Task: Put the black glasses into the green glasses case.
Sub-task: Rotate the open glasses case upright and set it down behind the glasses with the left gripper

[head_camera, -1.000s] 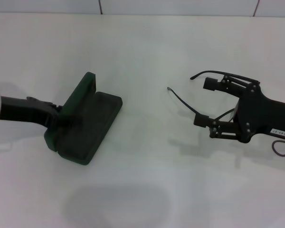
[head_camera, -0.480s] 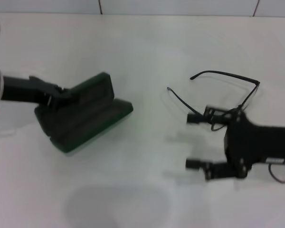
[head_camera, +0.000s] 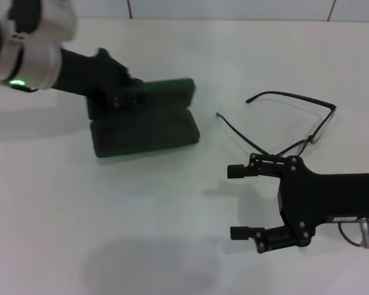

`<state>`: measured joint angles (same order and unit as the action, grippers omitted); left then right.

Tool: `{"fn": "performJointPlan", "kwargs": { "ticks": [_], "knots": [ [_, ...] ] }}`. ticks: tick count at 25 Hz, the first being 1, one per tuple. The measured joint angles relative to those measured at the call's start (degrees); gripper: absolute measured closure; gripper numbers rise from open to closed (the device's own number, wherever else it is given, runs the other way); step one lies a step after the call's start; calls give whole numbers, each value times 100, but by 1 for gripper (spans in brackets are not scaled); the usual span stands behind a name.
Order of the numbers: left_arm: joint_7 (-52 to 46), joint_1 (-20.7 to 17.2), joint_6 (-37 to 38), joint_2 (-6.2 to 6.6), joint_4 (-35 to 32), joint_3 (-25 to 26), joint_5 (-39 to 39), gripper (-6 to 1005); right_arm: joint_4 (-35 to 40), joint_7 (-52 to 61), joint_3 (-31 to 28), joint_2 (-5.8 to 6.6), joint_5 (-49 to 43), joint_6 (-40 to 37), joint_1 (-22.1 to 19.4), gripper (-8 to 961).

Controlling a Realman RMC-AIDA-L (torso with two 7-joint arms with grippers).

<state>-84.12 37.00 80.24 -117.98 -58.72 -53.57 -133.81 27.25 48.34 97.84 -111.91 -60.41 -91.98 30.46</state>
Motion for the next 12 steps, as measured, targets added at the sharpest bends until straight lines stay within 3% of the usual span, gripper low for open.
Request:
{"fn": "performJointPlan", "kwargs": {
  "ticks": [4, 10, 12],
  "knots": [
    [106, 192, 22, 69, 224, -382, -6, 753, -26, 4, -55, -35, 6, 6, -19, 119],
    [316, 656, -265, -153, 829, -455, 98, 732, -36, 18, -154, -49, 1, 16, -81, 120],
    [329, 719, -363, -175, 980, -583, 269, 724, -42, 19, -154, -49, 1, 49, -86, 120]
  ]
}}
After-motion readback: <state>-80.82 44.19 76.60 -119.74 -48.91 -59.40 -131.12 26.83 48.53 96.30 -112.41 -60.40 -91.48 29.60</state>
